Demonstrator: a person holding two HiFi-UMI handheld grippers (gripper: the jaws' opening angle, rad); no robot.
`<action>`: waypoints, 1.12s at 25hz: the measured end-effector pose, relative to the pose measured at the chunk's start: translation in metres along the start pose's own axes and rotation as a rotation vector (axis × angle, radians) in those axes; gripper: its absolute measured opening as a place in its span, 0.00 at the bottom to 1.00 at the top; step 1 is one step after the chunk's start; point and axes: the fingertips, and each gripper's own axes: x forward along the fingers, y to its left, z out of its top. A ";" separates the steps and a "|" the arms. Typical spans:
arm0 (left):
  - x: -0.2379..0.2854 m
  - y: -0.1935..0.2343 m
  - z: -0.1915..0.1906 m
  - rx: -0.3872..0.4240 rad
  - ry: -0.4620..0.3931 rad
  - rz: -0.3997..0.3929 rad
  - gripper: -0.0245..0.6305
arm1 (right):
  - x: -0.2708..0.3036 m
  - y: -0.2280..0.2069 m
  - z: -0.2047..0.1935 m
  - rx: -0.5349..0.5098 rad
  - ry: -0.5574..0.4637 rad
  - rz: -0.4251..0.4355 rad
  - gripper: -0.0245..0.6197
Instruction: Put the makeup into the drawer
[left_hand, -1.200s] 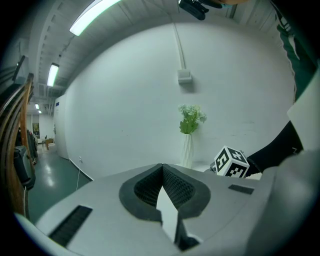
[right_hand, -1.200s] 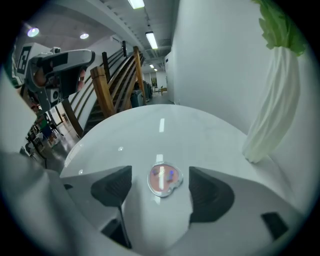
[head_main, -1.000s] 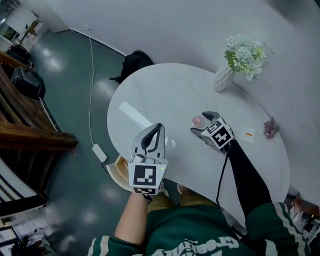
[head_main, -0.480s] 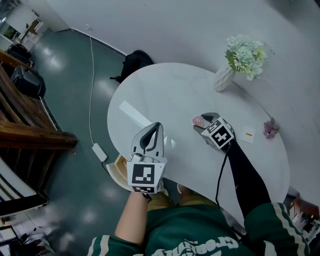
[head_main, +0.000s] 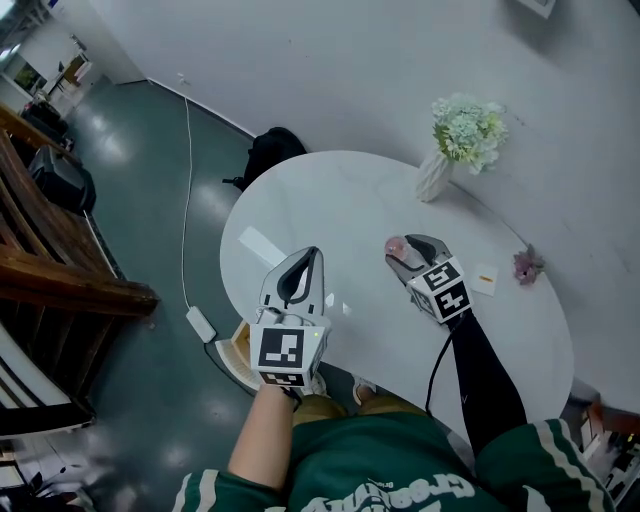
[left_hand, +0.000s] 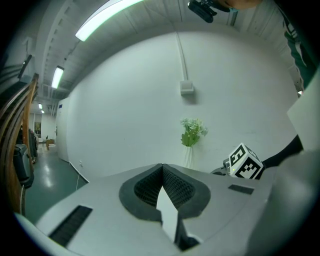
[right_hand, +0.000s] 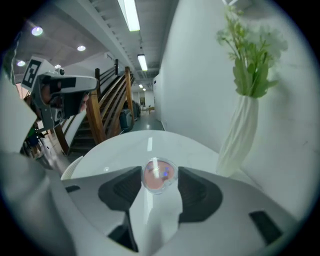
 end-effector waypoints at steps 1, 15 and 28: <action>-0.001 -0.002 0.005 0.001 -0.011 -0.002 0.04 | -0.009 -0.001 0.010 0.012 -0.038 -0.017 0.40; -0.019 -0.028 0.072 0.047 -0.141 -0.051 0.04 | -0.130 0.007 0.104 0.054 -0.425 -0.264 0.40; -0.038 -0.025 0.100 0.081 -0.192 -0.017 0.04 | -0.190 0.011 0.126 0.000 -0.576 -0.375 0.40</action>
